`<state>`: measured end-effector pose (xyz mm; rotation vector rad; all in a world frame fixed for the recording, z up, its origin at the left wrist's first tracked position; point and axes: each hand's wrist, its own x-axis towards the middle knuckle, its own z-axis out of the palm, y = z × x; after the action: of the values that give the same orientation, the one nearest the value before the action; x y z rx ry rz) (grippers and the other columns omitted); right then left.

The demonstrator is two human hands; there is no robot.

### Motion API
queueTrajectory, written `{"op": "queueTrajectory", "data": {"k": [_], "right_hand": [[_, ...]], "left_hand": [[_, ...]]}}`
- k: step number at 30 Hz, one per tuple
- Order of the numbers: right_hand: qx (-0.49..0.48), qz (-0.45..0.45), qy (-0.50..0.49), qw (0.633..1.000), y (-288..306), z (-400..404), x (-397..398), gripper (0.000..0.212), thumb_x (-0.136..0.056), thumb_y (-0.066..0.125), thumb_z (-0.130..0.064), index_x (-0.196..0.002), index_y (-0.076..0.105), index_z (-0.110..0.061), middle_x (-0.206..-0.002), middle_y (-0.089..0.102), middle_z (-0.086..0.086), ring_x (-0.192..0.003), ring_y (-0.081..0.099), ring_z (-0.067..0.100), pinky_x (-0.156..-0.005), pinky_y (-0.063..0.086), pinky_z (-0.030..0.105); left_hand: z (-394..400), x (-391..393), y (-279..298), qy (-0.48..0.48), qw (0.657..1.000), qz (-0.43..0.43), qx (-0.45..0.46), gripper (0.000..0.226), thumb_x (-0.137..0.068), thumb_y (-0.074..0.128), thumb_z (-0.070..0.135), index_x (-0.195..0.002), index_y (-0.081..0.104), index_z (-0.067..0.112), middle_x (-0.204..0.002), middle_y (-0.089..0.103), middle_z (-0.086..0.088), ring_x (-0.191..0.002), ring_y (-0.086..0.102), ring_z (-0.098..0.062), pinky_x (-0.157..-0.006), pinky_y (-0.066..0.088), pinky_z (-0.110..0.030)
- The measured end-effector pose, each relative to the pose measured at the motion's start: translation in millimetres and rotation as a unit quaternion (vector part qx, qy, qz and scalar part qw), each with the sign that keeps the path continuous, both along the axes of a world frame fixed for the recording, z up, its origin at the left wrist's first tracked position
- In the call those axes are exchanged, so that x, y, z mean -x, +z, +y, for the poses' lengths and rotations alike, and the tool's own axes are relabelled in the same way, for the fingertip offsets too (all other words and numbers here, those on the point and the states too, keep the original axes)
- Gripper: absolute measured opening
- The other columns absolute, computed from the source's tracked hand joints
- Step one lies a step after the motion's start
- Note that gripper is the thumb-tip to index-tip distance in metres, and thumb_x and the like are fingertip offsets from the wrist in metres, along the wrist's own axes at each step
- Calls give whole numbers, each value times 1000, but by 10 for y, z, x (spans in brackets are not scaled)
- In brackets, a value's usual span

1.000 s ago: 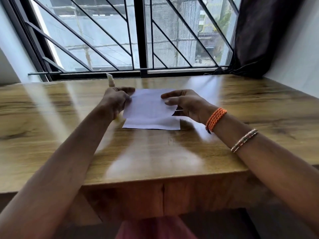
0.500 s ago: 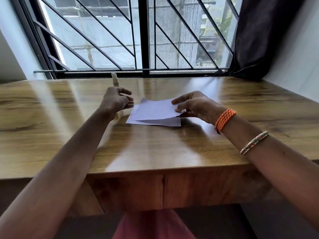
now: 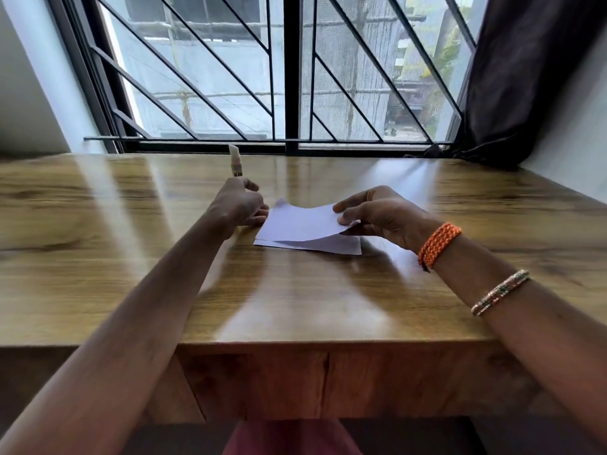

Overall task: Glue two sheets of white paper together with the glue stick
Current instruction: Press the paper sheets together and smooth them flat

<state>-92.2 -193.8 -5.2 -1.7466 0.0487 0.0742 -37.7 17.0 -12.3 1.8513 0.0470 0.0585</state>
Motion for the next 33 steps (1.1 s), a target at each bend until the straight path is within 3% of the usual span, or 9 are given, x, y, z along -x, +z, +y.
{"op": "queueTrajectory", "data": {"k": [4, 7, 12, 24, 33], "right_hand": [[19, 3, 2, 1000, 13, -3, 14, 22, -77, 63, 13, -95, 67, 1, -77, 63, 8, -60, 62, 10, -48, 51, 15], [25, 2, 6, 1000, 14, -9, 28, 25, -77, 62, 12, -101, 66, 4, -80, 61, 9, -67, 59, 13, -49, 53, 15], [31, -1, 12, 999, 10, 2, 50, 26, -78, 62, 11, -103, 65, 6, -81, 62, 9, -68, 59, 13, -49, 52, 15], [52, -4, 9, 999, -29, -23, -1, 28, -76, 65, 11, -102, 68, 2, -80, 63, 9, -62, 61, 9, -48, 50, 15], [53, -5, 9, 999, -30, -57, -1, 26, -75, 65, 11, -99, 69, 1, -79, 64, 8, -54, 62, 5, -47, 50, 15]], "left_hand": [[0, 0, 9, 6, 1000, -5, -15, 22, -86, 39, -7, -102, 45, 8, -77, 58, -14, -63, 58, -18, -46, 52, -17], [4, 10, 11, -3, 999, -13, -31, 23, -86, 37, -7, -102, 46, 7, -76, 57, -15, -60, 56, -19, -48, 52, -18], [3, 38, 5, -4, 998, -34, -50, 24, -84, 37, -5, -103, 47, 5, -87, 61, -22, -70, 61, -28, -71, 55, -34], [8, 29, -4, 2, 995, -36, -90, 20, -85, 43, -2, -102, 52, 5, -97, 65, -25, -84, 68, -32, -78, 58, -40], [0, 47, 2, 1, 994, -31, -104, 19, -86, 44, -1, -101, 54, 4, -94, 65, -23, -80, 66, -27, -75, 57, -34]]}}
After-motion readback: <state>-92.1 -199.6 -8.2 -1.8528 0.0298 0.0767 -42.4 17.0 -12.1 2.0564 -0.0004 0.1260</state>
